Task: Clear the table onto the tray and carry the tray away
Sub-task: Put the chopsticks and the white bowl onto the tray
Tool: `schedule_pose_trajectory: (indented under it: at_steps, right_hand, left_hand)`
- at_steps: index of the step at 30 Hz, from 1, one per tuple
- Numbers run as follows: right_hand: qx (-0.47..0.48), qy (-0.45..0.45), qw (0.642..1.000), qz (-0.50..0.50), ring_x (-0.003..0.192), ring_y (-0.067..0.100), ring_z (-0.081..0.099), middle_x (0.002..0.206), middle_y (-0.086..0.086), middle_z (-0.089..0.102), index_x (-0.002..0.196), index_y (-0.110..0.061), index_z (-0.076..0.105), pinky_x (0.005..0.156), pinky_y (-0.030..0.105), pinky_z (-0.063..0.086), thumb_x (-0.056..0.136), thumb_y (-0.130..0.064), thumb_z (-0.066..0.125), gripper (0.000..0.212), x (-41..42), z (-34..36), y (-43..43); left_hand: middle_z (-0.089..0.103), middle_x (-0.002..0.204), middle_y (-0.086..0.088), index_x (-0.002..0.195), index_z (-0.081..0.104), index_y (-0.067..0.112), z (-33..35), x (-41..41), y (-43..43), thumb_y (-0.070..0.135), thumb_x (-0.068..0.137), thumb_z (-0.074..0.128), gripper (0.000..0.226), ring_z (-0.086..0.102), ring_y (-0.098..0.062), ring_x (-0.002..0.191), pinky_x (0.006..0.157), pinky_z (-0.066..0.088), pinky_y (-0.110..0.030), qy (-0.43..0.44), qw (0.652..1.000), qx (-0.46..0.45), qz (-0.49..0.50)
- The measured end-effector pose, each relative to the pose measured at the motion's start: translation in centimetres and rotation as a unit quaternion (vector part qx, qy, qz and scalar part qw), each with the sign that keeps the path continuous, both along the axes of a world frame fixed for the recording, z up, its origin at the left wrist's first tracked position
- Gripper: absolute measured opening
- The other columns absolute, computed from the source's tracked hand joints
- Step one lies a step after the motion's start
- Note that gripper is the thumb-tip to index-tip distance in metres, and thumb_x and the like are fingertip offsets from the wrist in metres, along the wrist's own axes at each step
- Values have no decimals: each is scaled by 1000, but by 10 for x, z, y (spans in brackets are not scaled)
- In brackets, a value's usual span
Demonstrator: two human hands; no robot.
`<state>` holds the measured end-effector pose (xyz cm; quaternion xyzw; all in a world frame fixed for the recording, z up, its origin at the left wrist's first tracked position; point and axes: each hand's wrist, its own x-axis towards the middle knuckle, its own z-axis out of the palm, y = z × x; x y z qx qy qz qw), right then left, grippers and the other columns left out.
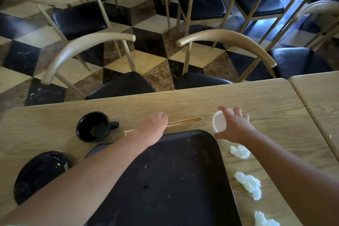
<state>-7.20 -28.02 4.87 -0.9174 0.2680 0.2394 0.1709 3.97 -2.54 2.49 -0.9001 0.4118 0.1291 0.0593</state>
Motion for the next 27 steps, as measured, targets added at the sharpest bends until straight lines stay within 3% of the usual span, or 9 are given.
schedule_pose_trajectory:
  at_steps: [5, 9, 12, 17, 23, 27]
  right_hand:
    - [0, -29, 1000, 7, 133, 39, 28, 151, 7, 21, 148, -45, 19, 97, 52, 47, 64, -47, 84, 106, -12, 13, 10]
    - [16, -53, 998, 3, 133, 39, 28, 151, 6, 20, 148, -44, 19, 98, 53, 46, 65, -48, 83, 105, -24, 17, 19]
    - [19, -68, 997, 8, 134, 38, 28, 151, 5, 19, 148, -45, 18, 97, 54, 47, 64, -49, 83, 106, -34, 15, 28]
    - [25, -80, 996, 20, 135, 39, 29, 151, 7, 20, 148, -43, 18, 99, 56, 45, 65, -49, 83, 106, -44, 14, 49]
    - [23, -52, 997, 59, 130, 36, 31, 149, 4, 20, 145, -47, 14, 94, 51, 49, 61, -52, 79, 106, -56, 9, 76]
    - [7, -44, 996, 76, 125, 34, 35, 149, 3, 21, 146, -46, 15, 92, 47, 48, 61, -53, 76, 106, -66, 5, 89]
  left_hand:
    - [40, 87, -2, 94, 46, 13, 11, -25, 12, 3, 84, 51, 15, 39, -19, 69, 55, 33, -32, 3, 1000, 5, 13]
    - [37, 88, -1, 92, 40, 15, 13, -45, 20, 3, 86, 50, 17, 30, -19, 60, 44, 21, -27, 9, 999, 10, 30]
    - [48, 95, -5, 103, 50, 10, 8, -58, 30, 4, 86, 52, 18, 39, -20, 72, 56, 36, -31, 21, 999, 3, 30]
    - [53, 109, -6, 114, 48, 8, -12, -73, 52, 7, 88, 53, 27, 55, -23, 95, 65, 45, -34, 39, 999, 20, 26]
    - [54, 108, -6, 113, 50, 9, -32, -85, 65, 3, 84, 58, 31, 57, -22, 93, 64, 46, -32, 39, 998, 39, 21]
    - [55, 101, -4, 109, 52, 11, -42, -88, 71, 5, 75, 71, 39, 57, -19, 86, 56, 38, -28, 43, 997, 52, 25]
